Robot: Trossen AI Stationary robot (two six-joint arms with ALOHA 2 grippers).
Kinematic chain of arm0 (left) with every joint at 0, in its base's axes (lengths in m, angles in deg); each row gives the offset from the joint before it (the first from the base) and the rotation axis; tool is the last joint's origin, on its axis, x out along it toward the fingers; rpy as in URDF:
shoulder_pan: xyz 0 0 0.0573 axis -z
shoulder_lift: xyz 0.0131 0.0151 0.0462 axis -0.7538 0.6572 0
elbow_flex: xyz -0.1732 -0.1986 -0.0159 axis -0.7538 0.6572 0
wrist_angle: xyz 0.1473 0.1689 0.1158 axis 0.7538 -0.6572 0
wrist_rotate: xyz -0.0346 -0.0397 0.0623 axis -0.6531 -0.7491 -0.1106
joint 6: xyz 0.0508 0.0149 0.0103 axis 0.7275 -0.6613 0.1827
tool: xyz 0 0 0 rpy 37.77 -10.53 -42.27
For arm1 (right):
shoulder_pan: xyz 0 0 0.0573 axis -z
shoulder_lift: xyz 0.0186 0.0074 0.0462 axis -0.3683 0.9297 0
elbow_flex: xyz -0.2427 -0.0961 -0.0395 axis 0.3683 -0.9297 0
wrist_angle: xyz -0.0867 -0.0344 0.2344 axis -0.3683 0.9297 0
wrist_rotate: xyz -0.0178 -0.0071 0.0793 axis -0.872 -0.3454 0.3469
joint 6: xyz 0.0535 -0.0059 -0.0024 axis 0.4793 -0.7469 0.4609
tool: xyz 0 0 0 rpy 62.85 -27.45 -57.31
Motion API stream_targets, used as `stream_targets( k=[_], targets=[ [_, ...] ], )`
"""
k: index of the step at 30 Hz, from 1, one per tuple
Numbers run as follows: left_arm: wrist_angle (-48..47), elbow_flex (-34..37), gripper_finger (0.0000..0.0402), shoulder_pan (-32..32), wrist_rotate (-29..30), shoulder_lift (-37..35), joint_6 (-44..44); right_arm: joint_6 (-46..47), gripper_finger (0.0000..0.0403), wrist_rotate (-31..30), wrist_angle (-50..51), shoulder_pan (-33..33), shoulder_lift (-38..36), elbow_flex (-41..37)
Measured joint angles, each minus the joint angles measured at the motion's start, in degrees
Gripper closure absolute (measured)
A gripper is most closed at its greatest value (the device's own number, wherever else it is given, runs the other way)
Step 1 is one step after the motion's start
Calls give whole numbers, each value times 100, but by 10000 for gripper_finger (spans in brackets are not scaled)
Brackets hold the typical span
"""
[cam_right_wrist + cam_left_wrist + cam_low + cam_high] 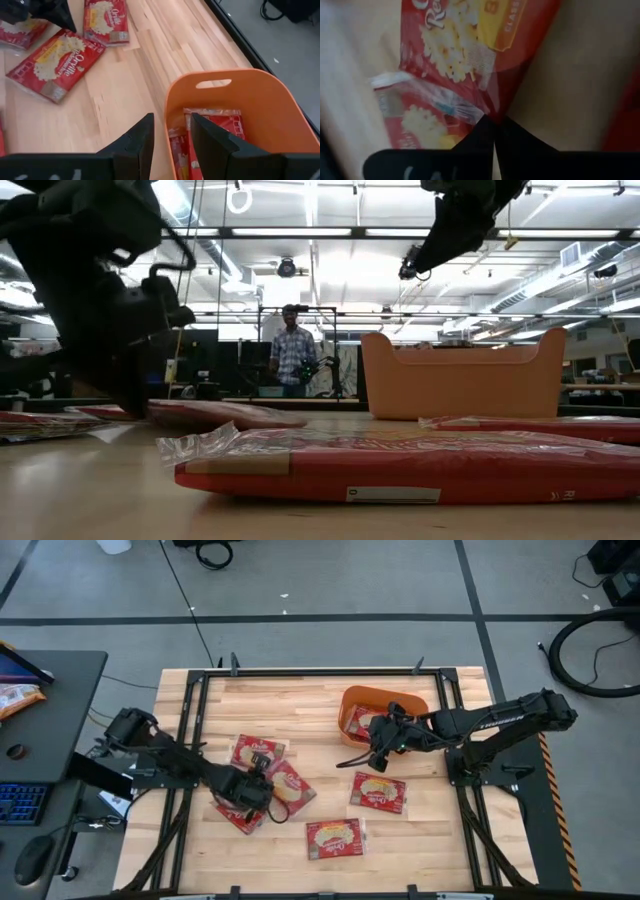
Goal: Sort popcorn bags into baskets
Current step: Put the popcorn bag into the orange bin
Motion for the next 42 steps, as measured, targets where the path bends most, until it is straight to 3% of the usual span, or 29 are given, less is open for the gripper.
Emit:
stream_targets(
  k=[7, 14, 22, 42],
  targets=[
    [-16, -96, 395, -327, -587, -676, -260, -60, 270, 153, -77, -18, 65, -39],
    [-28, -425, 396, -945, -1111, -1246, -399, -638, 270, 251, -1256, -162, 165, -532],
    [-21, -717, 396, -1583, -1324, -1429, -701, -1202, 270, 1058, -2739, -262, 405, -971],
    [-27, -1305, 397, -1640, -1315, -1428, -117, -1062, 270, 1062, -2828, -410, 599, -1060]
  ],
)
